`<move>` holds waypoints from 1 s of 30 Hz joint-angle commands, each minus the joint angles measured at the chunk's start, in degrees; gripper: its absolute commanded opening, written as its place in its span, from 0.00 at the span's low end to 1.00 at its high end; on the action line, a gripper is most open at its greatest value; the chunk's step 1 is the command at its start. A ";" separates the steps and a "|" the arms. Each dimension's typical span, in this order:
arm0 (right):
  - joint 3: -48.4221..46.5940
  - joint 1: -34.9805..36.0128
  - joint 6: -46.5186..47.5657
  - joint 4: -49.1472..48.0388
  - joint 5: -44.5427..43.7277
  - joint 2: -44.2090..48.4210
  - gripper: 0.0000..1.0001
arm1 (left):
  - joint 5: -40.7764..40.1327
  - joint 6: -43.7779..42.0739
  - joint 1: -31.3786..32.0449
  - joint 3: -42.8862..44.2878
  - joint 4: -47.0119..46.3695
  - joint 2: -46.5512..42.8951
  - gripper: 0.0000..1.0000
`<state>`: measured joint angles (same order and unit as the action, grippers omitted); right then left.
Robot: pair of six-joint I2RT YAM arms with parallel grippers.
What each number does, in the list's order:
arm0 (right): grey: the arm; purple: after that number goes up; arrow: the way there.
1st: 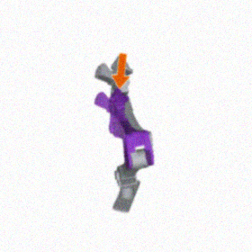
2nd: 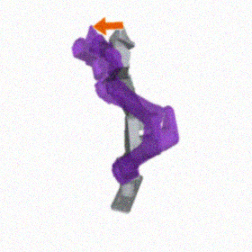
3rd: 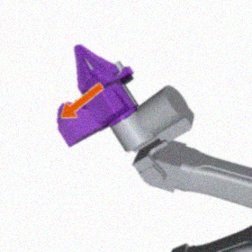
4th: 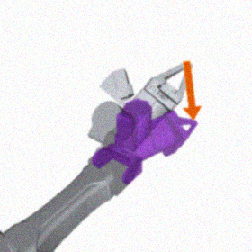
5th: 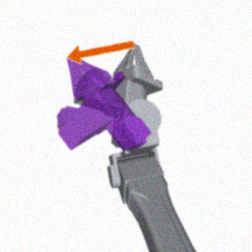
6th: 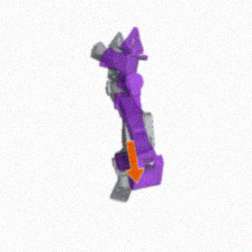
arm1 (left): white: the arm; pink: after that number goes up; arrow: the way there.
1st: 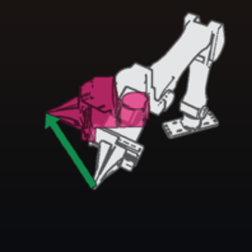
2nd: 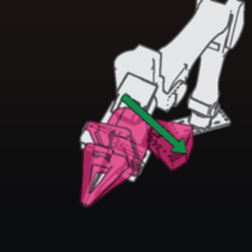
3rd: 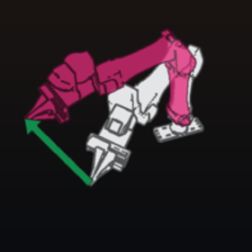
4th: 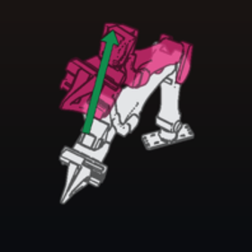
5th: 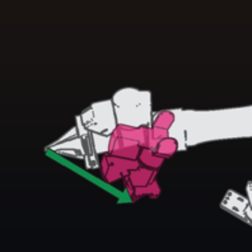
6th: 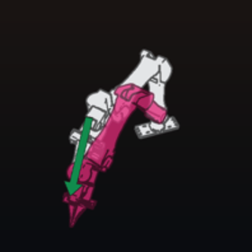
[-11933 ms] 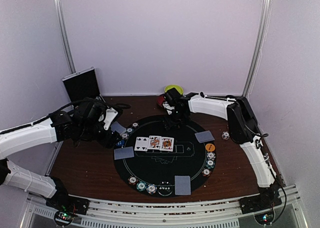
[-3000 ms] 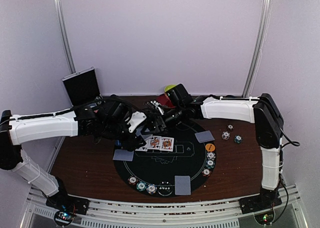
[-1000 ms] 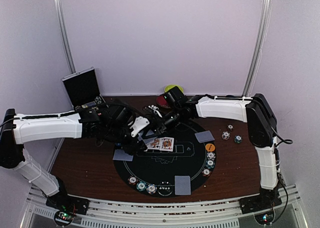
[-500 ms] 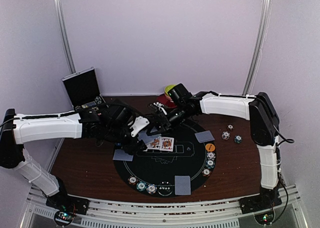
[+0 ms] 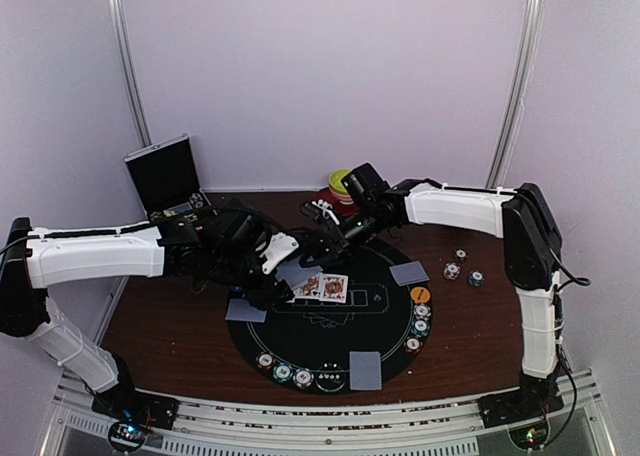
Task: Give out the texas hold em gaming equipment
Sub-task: Place the poker card in the community card area.
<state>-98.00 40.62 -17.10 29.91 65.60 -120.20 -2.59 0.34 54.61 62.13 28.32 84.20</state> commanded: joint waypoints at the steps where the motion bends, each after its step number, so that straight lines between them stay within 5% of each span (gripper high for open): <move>1: 0.80 -1.19 0.37 0.58 1.29 3.05 0.09 | -0.27 -0.23 0.41 0.10 -2.66 -0.91 0.63; 6: 1.62 -1.83 0.49 0.63 1.32 4.25 0.00 | -0.22 -0.30 0.41 0.03 -2.74 -0.88 0.63; 14: 1.56 -3.83 2.78 3.03 0.61 6.81 0.00 | -0.23 -0.17 0.41 -0.38 -2.73 -1.19 0.63; 24: -15.26 -5.29 34.72 42.84 -14.51 1.67 0.00 | -0.06 0.30 0.49 -0.61 -1.68 -2.37 0.63; 30: -14.87 -5.31 41.65 47.87 -20.95 0.98 0.00 | 0.36 0.14 0.50 -0.60 -1.66 -2.63 0.63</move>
<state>-113.36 35.38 15.99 69.17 51.68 -117.14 -2.72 0.36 54.76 61.60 28.36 83.18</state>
